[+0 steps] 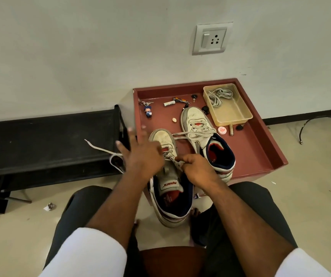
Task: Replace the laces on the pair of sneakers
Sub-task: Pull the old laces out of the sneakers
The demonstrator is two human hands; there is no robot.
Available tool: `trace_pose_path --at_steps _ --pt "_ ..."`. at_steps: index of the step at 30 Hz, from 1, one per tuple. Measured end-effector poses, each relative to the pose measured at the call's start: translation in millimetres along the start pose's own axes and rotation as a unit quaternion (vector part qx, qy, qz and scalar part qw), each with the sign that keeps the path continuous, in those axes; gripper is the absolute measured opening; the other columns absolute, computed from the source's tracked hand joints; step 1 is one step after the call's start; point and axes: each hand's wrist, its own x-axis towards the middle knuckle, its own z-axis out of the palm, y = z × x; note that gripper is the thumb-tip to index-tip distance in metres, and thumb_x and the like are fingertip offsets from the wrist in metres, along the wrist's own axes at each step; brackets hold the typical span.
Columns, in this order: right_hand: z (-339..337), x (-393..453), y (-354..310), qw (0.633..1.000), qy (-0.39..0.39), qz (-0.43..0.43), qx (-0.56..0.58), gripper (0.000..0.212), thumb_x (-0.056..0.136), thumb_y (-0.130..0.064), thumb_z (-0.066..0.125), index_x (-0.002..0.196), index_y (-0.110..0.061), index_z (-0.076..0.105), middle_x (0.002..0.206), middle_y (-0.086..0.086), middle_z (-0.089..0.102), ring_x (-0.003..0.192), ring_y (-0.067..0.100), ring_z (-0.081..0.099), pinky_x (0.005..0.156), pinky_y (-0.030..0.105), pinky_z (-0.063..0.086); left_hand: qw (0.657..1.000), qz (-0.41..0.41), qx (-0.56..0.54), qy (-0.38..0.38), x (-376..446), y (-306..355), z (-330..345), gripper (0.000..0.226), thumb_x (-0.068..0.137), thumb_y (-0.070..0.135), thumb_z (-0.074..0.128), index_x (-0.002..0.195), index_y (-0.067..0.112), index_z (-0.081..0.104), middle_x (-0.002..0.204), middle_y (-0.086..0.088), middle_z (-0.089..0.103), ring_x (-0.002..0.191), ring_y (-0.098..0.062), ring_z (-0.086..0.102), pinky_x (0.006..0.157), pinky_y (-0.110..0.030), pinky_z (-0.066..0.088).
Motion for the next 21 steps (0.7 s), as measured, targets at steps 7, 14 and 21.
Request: trace_pose_path --at_steps 7,14,21 --pt "0.5 0.9 -1.0 1.000 0.006 -0.004 -0.026 0.030 0.094 -0.016 0.055 0.120 -0.022 0.069 0.113 -0.002 0.071 0.106 0.014 0.064 0.098 0.034 0.049 0.999 0.005 0.033 -0.012 -0.4 20.0 27.2 0.027 0.095 0.033 0.054 0.120 0.032 0.063 0.165 -0.004 0.004 0.147 -0.041 -0.018 0.110 -0.072 -0.010" --pt "1.1 1.4 1.2 0.999 0.021 0.045 0.007 0.021 0.095 -0.017 0.053 0.110 -0.018 0.068 0.096 0.000 0.072 0.088 0.019 0.066 0.085 0.035 0.054 0.984 -0.087 -0.151 -0.041 7.7 1.6 18.1 0.021 0.095 0.033 0.058 0.113 0.026 0.068 0.150 -0.003 0.036 0.148 -0.036 0.013 0.113 -0.070 0.002" --pt "-1.9 -0.8 -0.9 0.999 0.014 0.045 0.003 0.034 0.098 -0.012 0.048 0.129 -0.017 0.062 0.117 0.001 0.068 0.088 0.010 0.060 0.079 0.023 0.047 0.794 -0.311 -0.446 0.272 14.6 -76.4 -19.3 0.018 0.101 0.020 0.046 0.114 0.015 0.056 0.112 -0.002 0.053 0.098 -0.020 0.056 0.085 -0.034 0.048"
